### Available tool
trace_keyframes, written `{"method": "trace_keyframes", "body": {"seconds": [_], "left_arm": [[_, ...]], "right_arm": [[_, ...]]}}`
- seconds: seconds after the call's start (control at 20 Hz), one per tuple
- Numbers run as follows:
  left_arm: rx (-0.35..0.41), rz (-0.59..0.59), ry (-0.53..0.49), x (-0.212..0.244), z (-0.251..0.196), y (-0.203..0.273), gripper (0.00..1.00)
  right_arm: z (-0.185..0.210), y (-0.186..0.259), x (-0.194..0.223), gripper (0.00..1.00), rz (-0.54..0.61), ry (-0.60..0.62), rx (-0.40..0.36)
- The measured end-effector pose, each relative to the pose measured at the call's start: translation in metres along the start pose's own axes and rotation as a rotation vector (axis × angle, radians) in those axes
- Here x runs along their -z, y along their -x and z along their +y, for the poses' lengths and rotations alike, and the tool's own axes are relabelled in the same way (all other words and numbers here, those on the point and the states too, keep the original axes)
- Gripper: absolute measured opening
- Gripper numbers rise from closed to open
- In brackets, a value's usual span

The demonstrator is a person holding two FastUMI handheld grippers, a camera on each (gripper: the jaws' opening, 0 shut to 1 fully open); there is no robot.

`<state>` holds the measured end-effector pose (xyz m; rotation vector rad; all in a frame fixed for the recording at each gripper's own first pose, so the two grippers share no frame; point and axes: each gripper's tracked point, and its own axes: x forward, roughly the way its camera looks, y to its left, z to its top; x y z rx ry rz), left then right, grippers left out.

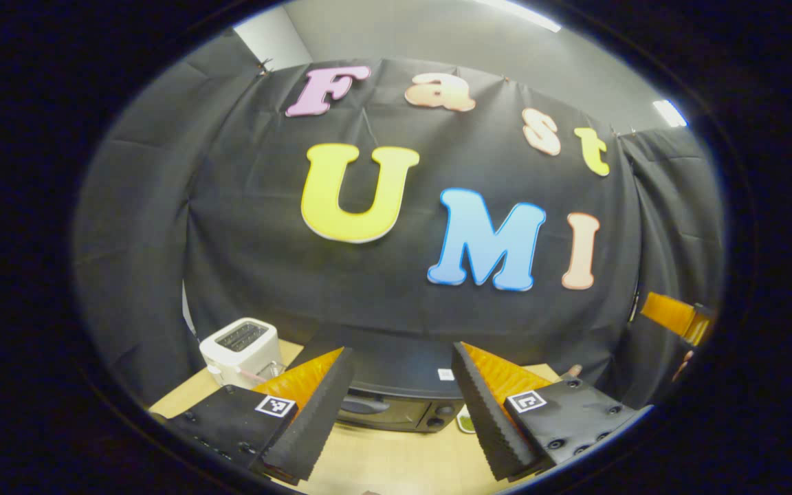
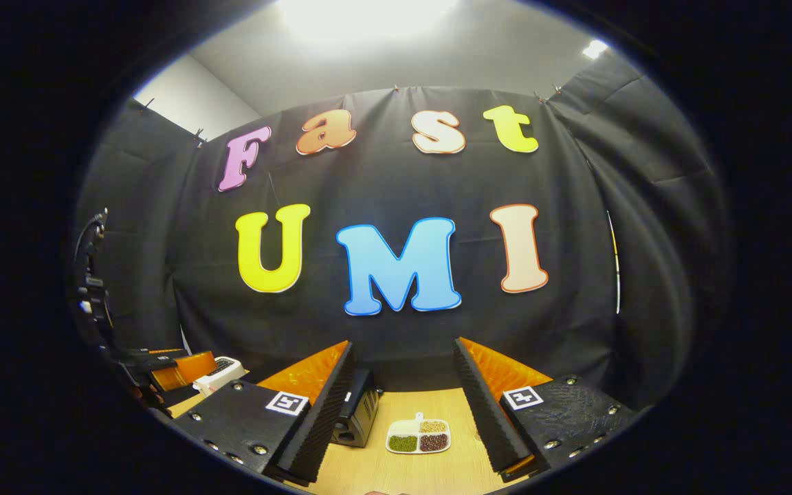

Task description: Open the electric oven with the left hand, put the food in, and close the electric oven.

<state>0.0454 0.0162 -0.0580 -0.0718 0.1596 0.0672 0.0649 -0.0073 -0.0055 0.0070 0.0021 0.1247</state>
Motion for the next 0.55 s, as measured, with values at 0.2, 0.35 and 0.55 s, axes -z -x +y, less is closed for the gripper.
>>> {"method": "trace_keyframes", "body": {"seconds": [0.2,0.35,0.55], "left_arm": [[0.03,-0.089,-0.025,-0.053,-0.009,0.028,0.99],[0.063,-0.11,-0.05,-0.065,-0.004,0.035,1.0],[0.11,-0.118,-0.038,-0.074,0.003,0.041,1.0]], "right_arm": [[0.01,0.004,-0.012,0.88,-0.015,-0.015,-0.014],[0.021,0.014,-0.023,0.88,-0.029,-0.022,0.021],[0.044,0.028,-0.033,0.88,-0.043,-0.02,0.041]]}}
